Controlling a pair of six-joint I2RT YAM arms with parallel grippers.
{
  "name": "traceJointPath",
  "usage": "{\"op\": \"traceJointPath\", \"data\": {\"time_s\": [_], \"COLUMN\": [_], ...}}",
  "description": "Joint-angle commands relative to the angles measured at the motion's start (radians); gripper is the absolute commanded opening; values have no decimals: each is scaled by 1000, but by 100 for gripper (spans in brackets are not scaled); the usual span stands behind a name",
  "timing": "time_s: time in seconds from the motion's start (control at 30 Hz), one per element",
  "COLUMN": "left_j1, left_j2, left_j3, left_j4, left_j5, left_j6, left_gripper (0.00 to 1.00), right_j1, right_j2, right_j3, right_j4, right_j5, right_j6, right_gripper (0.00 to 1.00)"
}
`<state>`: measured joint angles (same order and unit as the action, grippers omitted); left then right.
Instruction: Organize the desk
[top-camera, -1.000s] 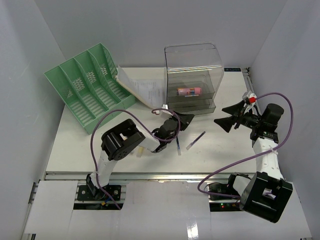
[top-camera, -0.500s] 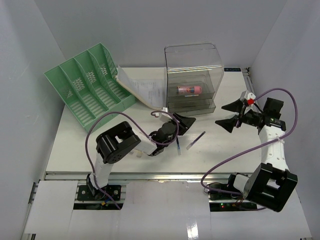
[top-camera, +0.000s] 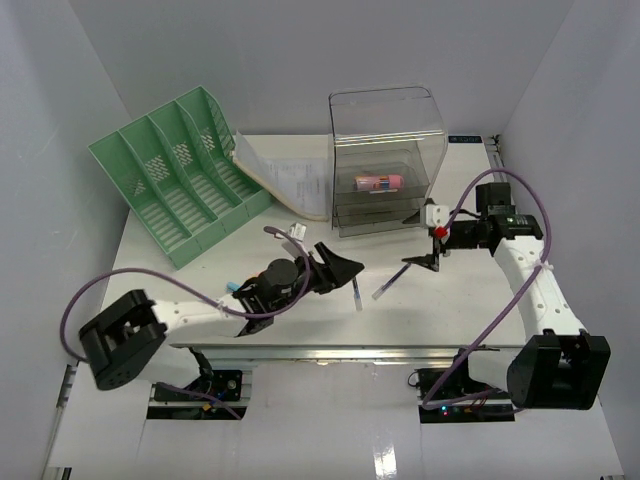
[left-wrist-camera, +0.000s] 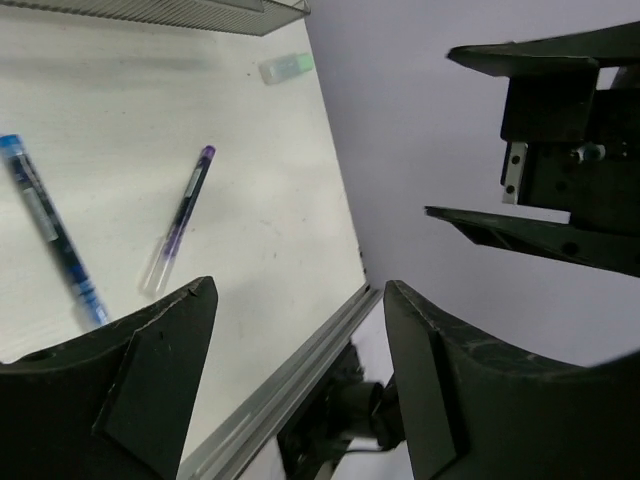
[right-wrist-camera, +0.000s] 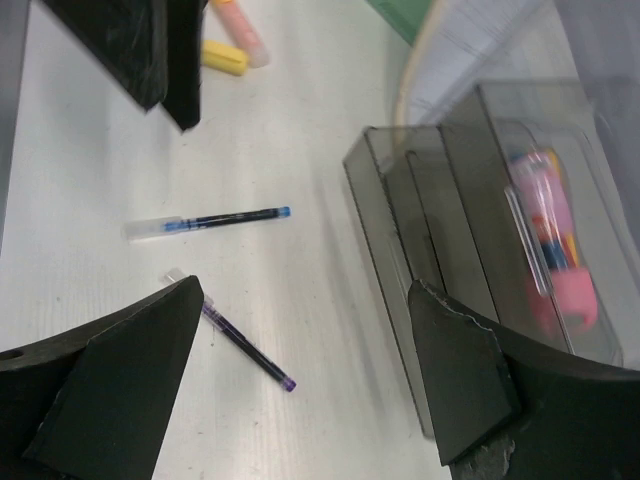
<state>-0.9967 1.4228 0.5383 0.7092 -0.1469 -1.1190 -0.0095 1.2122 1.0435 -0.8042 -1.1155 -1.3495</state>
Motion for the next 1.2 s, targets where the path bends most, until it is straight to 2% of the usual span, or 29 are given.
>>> {"op": "traceJointPath", "data": {"time_s": [0.0,0.1,0.17,0.23,0.4,0.5,0.57,0.93,1.17], "left_j1": [11,15,23,30,37,39,40,40,39], "left_j2": [-287,-469,-590,-681,-738,-733,-728,-763,-786], "left_j3": [-40,-18,5,66,158,138,118,68,50], "left_j4": [-369,-592,-735,-896,-1147,-1180,-1182,-1159,-1156], "left_j5": [41,-24,-50,-68,-142,-161,-165,-164,-172], "left_j6": [217,319,369,449,588,618,631,654,633], "left_gripper": [83,95,98,98,98,98,98,98,98], "right_j1": [112,214,262,289,351,392,409,425,427], "right_j2": [-27,4,36,62,124,151,175,352,408], "right_j3": [-42,-65,-76,-84,-130,-175,-201,-153,-127], "right_j4": [-176,-204,-199,-198,-138,-66,-20,95,111], "right_j5": [94,198,261,316,419,518,559,623,652], "right_j6": [-421,-506,-505,-497,-448,-407,-384,-278,-272], "right_gripper": [90,90,90,92,98,100,94,70,66]}}
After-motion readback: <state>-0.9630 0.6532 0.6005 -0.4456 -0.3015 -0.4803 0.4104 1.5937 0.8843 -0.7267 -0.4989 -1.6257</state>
